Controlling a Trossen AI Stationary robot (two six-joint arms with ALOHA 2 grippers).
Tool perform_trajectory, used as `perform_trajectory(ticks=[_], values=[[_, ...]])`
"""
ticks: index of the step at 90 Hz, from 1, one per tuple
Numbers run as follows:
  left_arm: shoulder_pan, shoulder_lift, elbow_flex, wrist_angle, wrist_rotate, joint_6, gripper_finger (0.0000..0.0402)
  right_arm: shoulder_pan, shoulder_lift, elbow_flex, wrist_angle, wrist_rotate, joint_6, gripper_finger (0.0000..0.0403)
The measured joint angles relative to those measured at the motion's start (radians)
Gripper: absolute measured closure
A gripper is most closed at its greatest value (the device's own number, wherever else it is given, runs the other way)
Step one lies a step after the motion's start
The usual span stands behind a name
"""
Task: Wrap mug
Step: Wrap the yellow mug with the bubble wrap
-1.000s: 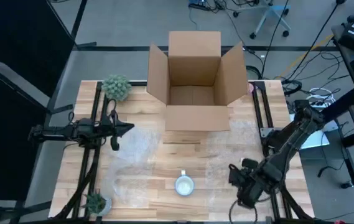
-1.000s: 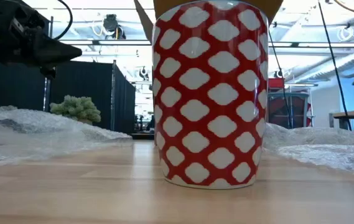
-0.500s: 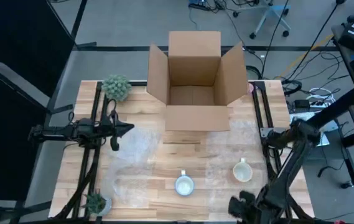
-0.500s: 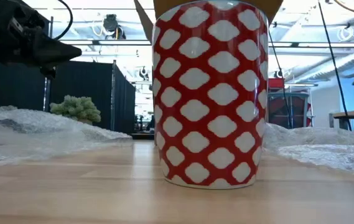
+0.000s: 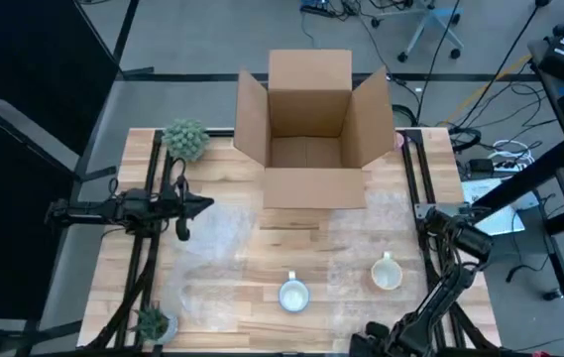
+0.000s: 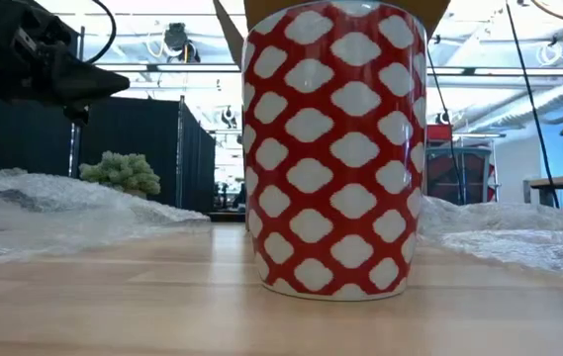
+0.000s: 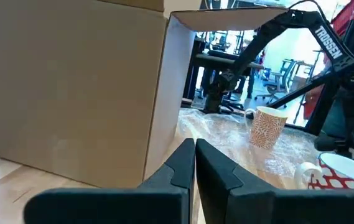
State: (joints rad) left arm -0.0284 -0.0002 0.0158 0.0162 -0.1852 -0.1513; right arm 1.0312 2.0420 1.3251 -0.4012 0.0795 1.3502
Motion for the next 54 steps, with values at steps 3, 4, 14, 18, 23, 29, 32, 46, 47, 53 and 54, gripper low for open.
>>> perform_trajectory(ticks=[3,4,14,18,23,29,32,46,47,53,54], values=[[0.000,0.000,0.000,0.000,0.000,0.000,0.0402,-0.001,-0.003,0.000,-0.007,-0.001,0.000,0.0248],[0.000,0.000,0.000,0.000,0.000,0.000,0.0402,-0.001,-0.005,0.000,-0.010,-0.002,0.000,0.0248],[0.000,0.000,0.000,0.001,0.000,0.000,0.0402,-0.013,-0.035,-0.004,-0.037,-0.010,0.000,0.0248],[0.000,0.000,0.000,0.001,0.000,0.000,0.0402,-0.019,-0.057,-0.004,-0.055,-0.014,0.000,0.0248],[0.000,0.000,0.000,0.001,0.000,0.000,0.0402,-0.027,-0.083,-0.002,-0.094,-0.025,0.000,0.0248],[0.000,0.000,0.000,0.000,0.000,0.000,0.0402,-0.036,-0.100,-0.002,-0.158,-0.019,0.002,0.0248],[0.000,0.000,0.000,0.001,0.000,0.000,0.0402,-0.038,-0.101,-0.002,-0.185,-0.012,0.002,0.0248],[0.000,0.000,0.000,0.000,0.000,0.001,0.0402,-0.039,-0.089,-0.003,-0.187,-0.038,0.011,0.0248],[0.000,0.000,0.000,0.000,0.000,0.000,0.0402,-0.039,-0.086,-0.003,-0.182,-0.047,0.011,0.0248],[0.000,0.000,0.000,0.000,0.000,0.001,0.0402,-0.030,-0.075,-0.003,-0.166,-0.079,-0.002,0.0248],[0.000,0.000,0.000,0.000,0.000,0.001,0.0402,-0.027,-0.073,-0.003,-0.165,-0.080,-0.004,0.0248]])
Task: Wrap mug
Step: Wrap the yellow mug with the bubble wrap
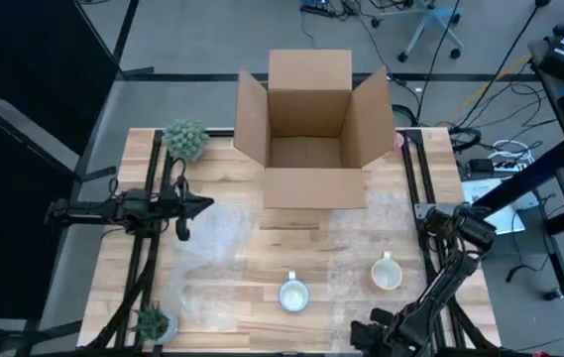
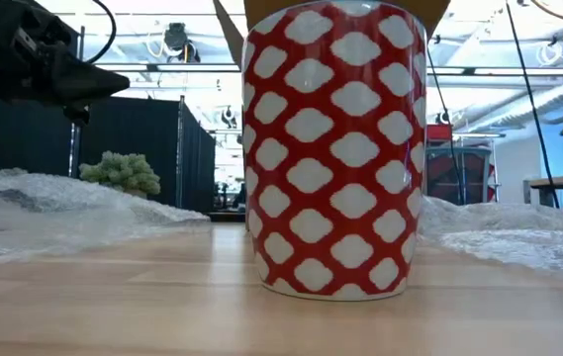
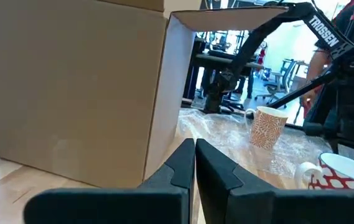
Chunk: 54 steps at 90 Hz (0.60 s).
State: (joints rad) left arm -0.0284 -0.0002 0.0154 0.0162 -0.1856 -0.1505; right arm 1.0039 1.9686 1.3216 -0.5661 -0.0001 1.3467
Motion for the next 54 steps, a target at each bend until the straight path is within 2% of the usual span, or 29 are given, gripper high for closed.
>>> perform_trajectory(ticks=[21,30,40,54], values=[[0.000,0.000,0.000,0.001,0.000,0.000,0.0402,0.016,0.043,0.004,-0.040,0.025,-0.001,0.0248],[0.000,0.000,0.000,0.001,0.000,0.001,0.0402,0.016,0.048,0.005,-0.049,0.025,-0.029,0.0260],[0.000,0.000,0.000,0.001,-0.001,0.001,0.0402,0.016,0.048,0.005,-0.062,0.026,-0.026,0.0296],[0.000,0.000,0.000,0.001,-0.001,0.002,0.0402,0.009,0.047,0.003,-0.058,-0.003,-0.005,0.0378]])
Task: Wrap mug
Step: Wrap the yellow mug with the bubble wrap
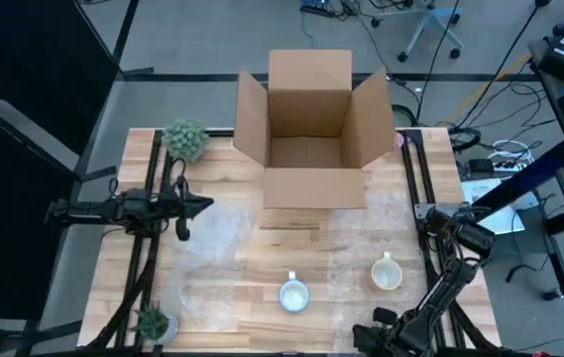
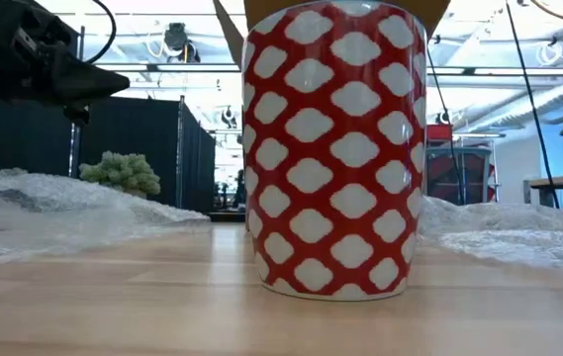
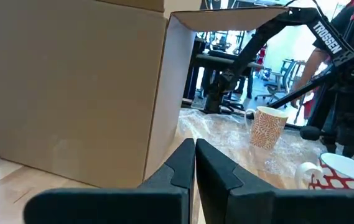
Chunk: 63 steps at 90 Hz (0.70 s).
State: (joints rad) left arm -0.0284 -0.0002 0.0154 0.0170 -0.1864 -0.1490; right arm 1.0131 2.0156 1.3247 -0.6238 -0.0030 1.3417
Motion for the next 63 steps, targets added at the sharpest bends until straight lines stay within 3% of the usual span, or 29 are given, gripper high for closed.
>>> perform_trajectory(ticks=[6,45,63], values=[[0.000,0.000,0.000,0.000,0.000,0.000,0.0402,-0.001,-0.008,-0.002,0.009,-0.021,0.007,0.0395],[0.000,0.000,0.000,0.000,-0.001,0.000,0.0402,-0.027,-0.218,-0.004,-0.223,-0.018,0.034,0.0402],[0.000,0.000,0.000,0.000,-0.001,0.000,0.0402,-0.054,-0.339,-0.003,-0.365,0.068,0.043,0.0403]])
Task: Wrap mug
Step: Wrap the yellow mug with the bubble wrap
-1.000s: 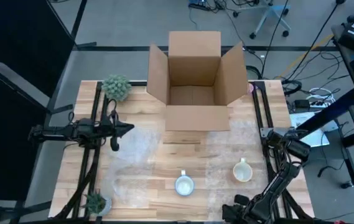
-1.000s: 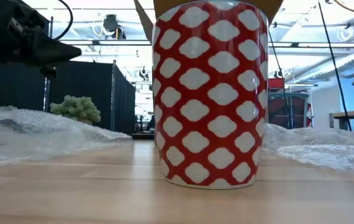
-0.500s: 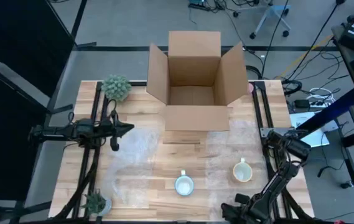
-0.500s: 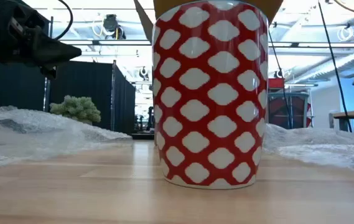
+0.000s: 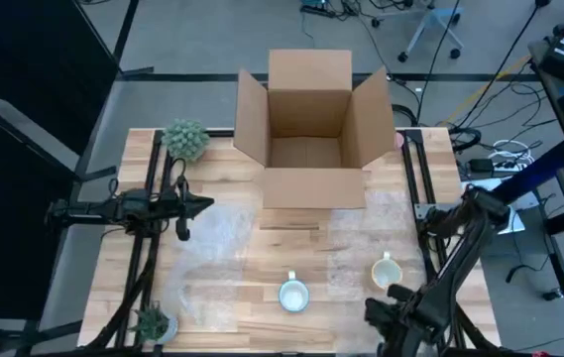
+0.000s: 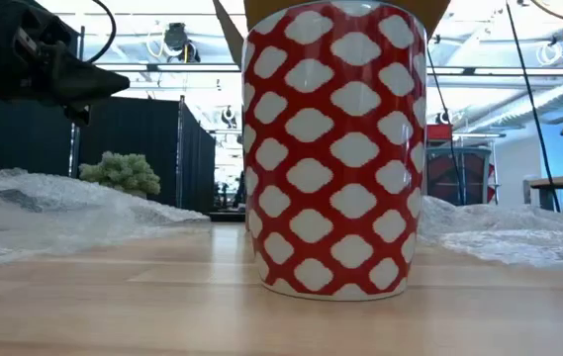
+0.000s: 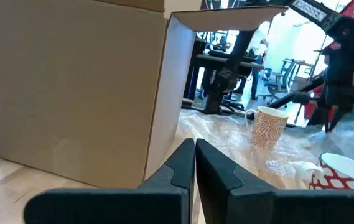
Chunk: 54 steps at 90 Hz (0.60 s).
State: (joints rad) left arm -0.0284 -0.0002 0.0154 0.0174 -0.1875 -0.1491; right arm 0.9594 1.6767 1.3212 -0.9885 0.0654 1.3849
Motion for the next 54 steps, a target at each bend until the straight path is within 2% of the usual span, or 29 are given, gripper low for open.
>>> perform_trajectory(ticks=[25,32,38,54], values=[[0.000,0.000,0.000,0.005,0.000,-0.003,0.0402,-0.040,-0.149,0.000,-0.220,0.116,0.036,0.0403],[0.000,0.000,-0.003,0.030,0.000,-0.063,0.0402,-0.051,-0.185,0.001,-0.282,0.145,0.061,0.0403],[0.000,0.000,-0.003,0.071,-0.001,-0.107,0.0402,-0.064,-0.200,0.002,-0.349,0.167,0.101,0.0403],[0.000,0.000,-0.002,0.116,0.008,-0.090,0.0402,-0.101,-0.187,0.002,-0.498,0.173,0.193,0.0403]])
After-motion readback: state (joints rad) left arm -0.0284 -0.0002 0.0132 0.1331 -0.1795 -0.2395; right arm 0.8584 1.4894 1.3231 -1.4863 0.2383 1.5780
